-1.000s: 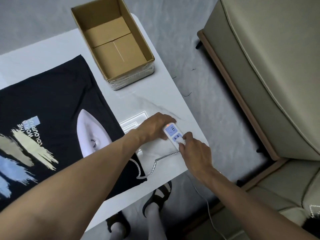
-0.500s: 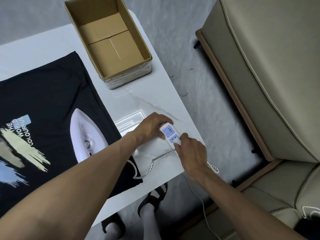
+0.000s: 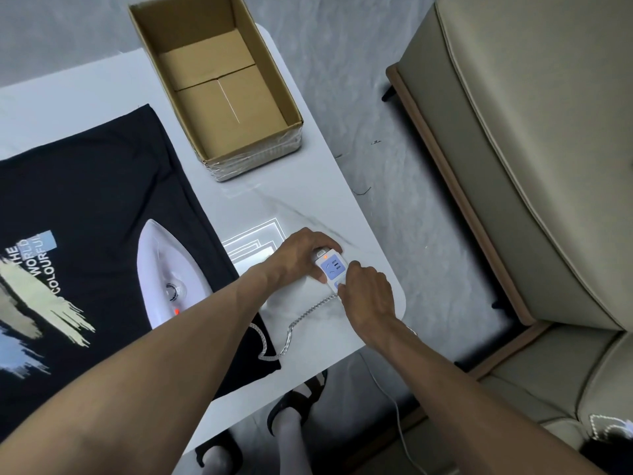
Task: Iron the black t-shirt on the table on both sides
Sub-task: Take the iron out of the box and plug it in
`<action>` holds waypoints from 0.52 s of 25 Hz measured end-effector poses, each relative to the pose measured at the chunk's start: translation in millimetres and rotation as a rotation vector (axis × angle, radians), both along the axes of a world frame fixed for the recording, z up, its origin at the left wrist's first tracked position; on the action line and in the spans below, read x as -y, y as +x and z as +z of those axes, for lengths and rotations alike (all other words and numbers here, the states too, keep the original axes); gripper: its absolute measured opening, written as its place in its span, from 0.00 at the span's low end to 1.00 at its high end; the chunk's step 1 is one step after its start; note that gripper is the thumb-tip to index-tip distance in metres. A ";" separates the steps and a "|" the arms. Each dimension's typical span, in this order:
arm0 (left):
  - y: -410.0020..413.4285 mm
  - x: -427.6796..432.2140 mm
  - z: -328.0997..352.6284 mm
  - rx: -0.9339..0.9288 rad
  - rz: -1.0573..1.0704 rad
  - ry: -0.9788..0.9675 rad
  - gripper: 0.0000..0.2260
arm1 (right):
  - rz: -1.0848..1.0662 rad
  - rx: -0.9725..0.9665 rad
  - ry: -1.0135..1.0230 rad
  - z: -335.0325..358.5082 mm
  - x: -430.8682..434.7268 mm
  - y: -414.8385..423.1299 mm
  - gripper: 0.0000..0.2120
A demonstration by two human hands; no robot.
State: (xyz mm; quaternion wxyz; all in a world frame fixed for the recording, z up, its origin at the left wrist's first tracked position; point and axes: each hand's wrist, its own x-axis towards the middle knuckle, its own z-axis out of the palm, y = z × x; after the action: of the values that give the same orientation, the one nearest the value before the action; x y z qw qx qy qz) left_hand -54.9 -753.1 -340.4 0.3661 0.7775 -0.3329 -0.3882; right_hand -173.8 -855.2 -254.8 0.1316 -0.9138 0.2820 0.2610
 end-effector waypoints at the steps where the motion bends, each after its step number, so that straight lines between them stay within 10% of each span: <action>1: -0.2 -1.0 -1.1 0.005 -0.003 0.006 0.24 | -0.008 -0.001 0.007 -0.1 -1.7 1.5 0.11; 13: -0.1 -40.5 51.3 0.073 0.050 0.306 0.23 | -0.007 -0.066 0.009 11.1 -2.9 7.8 0.12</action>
State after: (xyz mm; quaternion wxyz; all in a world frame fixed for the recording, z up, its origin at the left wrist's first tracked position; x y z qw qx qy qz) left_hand -54.9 -712.6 -289.1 0.2407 0.8456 -0.2636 -0.3968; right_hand -166.0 -852.3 -243.7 0.1275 -0.9031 0.2880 0.2918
